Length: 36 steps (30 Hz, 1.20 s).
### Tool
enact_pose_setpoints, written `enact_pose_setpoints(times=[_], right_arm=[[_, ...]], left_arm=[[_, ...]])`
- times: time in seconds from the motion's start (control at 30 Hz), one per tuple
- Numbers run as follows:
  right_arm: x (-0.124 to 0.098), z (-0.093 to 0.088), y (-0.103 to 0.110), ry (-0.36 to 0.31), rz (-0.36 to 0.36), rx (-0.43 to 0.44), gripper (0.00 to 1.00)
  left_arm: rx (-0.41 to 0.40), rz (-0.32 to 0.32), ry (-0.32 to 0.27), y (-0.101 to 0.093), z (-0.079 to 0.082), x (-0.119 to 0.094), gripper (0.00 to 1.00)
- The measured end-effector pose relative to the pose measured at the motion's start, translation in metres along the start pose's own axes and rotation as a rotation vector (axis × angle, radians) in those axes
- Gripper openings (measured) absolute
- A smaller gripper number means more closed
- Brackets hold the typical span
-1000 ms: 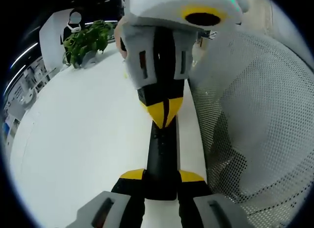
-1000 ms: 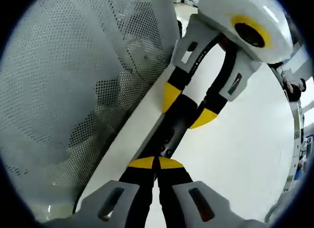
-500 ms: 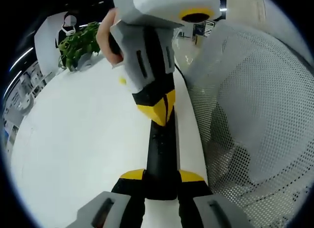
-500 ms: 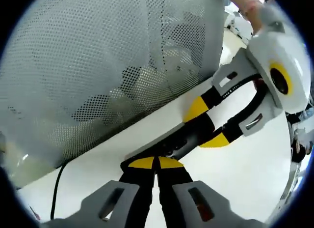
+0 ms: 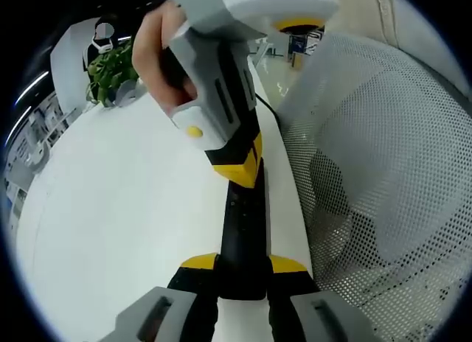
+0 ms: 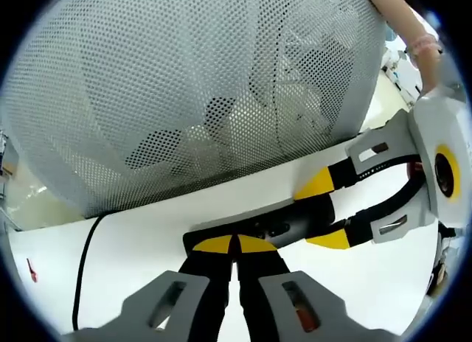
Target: Press the specified remote control buttons in sequence, fully releasing each button before pressing the next.
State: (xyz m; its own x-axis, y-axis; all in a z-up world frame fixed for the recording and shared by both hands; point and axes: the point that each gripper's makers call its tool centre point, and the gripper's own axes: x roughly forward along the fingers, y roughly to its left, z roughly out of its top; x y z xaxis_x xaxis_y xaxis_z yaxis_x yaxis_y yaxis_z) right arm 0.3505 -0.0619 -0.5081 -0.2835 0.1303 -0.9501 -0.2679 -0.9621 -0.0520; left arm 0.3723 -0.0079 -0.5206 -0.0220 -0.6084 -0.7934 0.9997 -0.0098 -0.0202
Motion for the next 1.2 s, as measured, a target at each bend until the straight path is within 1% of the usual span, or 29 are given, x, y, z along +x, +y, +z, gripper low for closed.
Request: enact_pose_setpoints(times=[0.03,0.07,0.1,0.17,0.2,0.27,0.4,0.47,0.57,0.6,0.63,0.67,0.7,0.73,0.77,0.9,0.97,1.2], right_arm=[[0.0001,-0.0008,0.001,0.001,-0.001,-0.01,0.0],[0.0005,-0.0013,0.0014,0.006,-0.004,-0.041,0.0],[0.001,-0.0002,0.0013,0.018,-0.008,-0.104,0.0],[0.0022,-0.0003,0.0024,0.064,0.006,-0.175,0.0],[0.0031,0.0001,0.003,0.096,0.014,-0.249,0.0],[0.0039,0.0001,0.0041,0.135,0.026,-0.289,0.0],[0.005,-0.0004,0.004,0.148,0.034,-0.284,0.0],[0.0041,-0.0016,0.0034,0.131,0.038,-0.261,0.0],[0.0042,-0.0021,0.0037,0.091,0.034,-0.157,0.0],[0.0036,-0.0028,0.0031,0.078,0.035,-0.153,0.0],[0.0032,-0.002,0.0028,0.063,0.041,-0.131,0.0],[0.0028,-0.0021,0.0026,0.048,0.048,-0.073,0.0],[0.0029,-0.0022,0.0022,0.037,0.053,-0.037,0.0],[0.0023,-0.0041,0.0017,0.025,0.047,-0.066,0.0],[0.002,-0.0046,0.0019,0.026,0.046,-0.066,0.0],[0.0008,-0.0035,0.0005,0.013,0.061,-0.014,0.01],[0.0007,-0.0024,0.0008,0.004,0.061,-0.007,0.01],[-0.001,-0.0019,0.0002,0.018,0.069,-0.026,0.04]], left_arm=[[0.0,0.0,-0.001,0.0001,-0.0002,0.0,0.24],[0.0,0.0,-0.002,0.0002,-0.0005,0.0001,0.24],[0.0,0.0,-0.003,0.0003,-0.0008,0.0002,0.24],[0.0,0.0,-0.001,0.0003,-0.0005,0.0001,0.24],[0.0,0.0,-0.002,0.0003,-0.0007,0.0002,0.24],[0.0,-0.001,-0.001,0.0003,-0.0011,0.0002,0.24],[-0.001,-0.001,-0.002,0.0003,-0.0017,0.0003,0.24],[-0.002,0.0,-0.001,0.0003,-0.0018,0.0003,0.24],[-0.002,0.0,-0.001,0.0001,-0.0019,0.0002,0.24],[-0.003,0.0,-0.003,0.0002,-0.0019,0.0001,0.24],[-0.003,0.001,-0.003,0.0002,-0.0018,0.0001,0.24],[-0.005,0.001,-0.003,0.0001,-0.0016,0.0001,0.24],[-0.007,0.0,-0.002,0.0,-0.0015,0.0001,0.24],[-0.006,0.0,-0.001,0.0,-0.0017,0.0001,0.24],[-0.007,0.0,-0.003,0.0,-0.0018,0.0001,0.24],[-0.013,0.001,-0.008,-0.0001,-0.0014,-0.0004,0.24],[-0.014,0.001,-0.01,-0.0002,-0.0012,-0.0003,0.24],[-0.017,0.002,-0.011,-0.0003,-0.0009,-0.0005,0.24]])
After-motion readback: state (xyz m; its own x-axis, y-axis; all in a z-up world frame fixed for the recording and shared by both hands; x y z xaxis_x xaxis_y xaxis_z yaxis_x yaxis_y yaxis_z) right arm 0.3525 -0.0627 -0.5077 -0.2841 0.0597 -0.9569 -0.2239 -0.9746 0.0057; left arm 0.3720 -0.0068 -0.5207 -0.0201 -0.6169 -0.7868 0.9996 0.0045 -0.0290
